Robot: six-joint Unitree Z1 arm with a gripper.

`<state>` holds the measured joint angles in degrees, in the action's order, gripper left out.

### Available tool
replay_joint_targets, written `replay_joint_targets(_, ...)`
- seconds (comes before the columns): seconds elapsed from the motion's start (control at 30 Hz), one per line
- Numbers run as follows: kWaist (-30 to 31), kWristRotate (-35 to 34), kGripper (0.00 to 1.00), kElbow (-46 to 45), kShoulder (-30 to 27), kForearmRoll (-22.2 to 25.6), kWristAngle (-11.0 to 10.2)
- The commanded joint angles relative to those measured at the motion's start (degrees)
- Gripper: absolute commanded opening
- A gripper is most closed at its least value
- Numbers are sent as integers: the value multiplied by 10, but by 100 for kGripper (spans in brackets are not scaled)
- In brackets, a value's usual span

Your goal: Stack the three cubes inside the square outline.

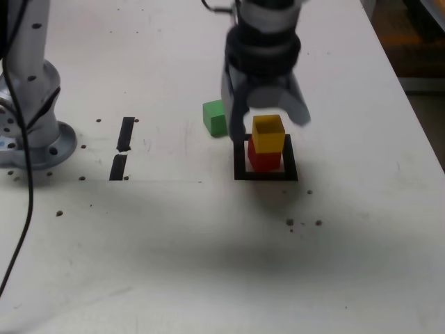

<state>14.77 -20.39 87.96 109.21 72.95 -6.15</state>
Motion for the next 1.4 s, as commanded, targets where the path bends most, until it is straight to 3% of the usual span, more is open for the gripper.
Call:
replay_joint_targets(0.0,0,-10,87,8,-21,27,-16)
replay_joint_targets(0.2,-10,-28,90,3,-66,81,-39)
replay_joint_targets(0.43,-62,-27,94,-42,-98,87,-25)
replay_joint_targets(0.87,-147,2,94,-138,-95,9,9)
replay_joint_targets(1.37,-178,38,97,-161,-37,-62,26)
